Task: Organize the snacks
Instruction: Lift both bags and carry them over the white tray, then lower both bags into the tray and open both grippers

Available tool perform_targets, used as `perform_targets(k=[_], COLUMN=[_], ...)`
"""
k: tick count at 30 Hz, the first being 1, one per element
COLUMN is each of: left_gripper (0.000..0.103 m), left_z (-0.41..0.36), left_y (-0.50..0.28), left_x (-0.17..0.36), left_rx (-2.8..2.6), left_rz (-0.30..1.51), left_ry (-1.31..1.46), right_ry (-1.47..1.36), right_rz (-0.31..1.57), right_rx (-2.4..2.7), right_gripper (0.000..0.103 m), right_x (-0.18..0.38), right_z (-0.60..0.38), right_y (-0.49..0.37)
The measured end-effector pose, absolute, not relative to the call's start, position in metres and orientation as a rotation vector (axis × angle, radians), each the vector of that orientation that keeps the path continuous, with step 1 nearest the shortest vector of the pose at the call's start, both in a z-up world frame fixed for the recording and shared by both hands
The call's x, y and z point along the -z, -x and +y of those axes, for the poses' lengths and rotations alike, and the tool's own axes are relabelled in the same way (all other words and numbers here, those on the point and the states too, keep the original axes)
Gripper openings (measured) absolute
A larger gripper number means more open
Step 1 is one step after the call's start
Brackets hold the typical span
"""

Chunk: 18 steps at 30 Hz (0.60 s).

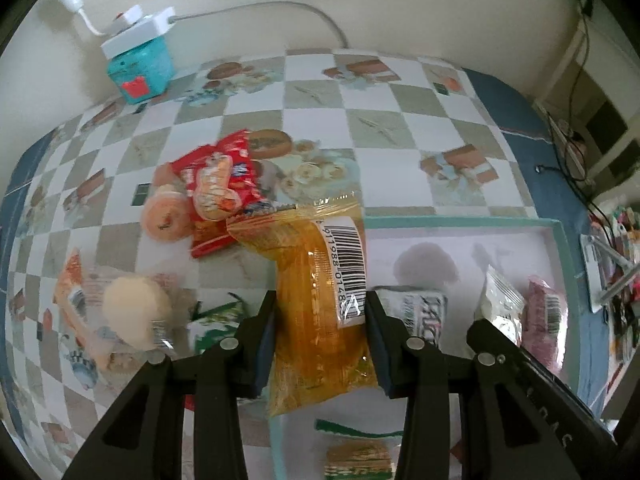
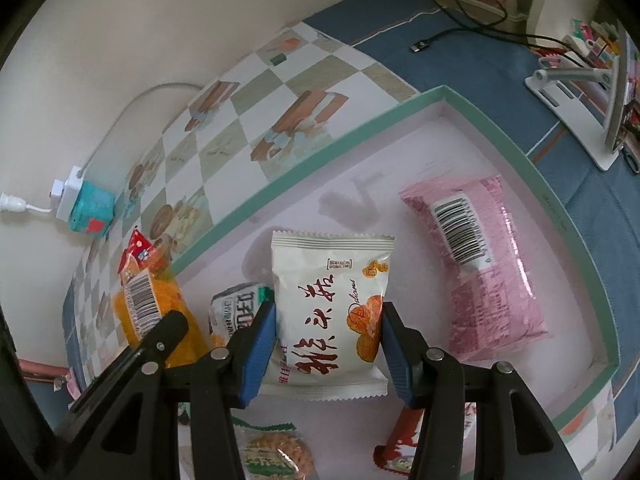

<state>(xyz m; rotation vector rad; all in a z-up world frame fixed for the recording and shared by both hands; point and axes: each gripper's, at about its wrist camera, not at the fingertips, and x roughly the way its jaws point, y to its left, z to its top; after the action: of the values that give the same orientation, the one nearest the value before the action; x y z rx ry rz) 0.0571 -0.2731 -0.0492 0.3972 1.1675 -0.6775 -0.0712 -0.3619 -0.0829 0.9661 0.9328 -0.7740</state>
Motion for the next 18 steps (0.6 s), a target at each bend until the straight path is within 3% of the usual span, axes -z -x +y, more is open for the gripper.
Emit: perform_targets(k=[18], left_gripper=[0.043], left_z=[-0.289], left_y=[-0.038], left_x=[0.062], left_rx=[0.752], left_rz=[1.215], left_ry=[-0.387], right_ry=[-1.003], right_rz=[0.899], right_rx=[0.829], right_gripper=[0.055], right_x=[0.076], right_z=[-0.373], right_y=[0.092])
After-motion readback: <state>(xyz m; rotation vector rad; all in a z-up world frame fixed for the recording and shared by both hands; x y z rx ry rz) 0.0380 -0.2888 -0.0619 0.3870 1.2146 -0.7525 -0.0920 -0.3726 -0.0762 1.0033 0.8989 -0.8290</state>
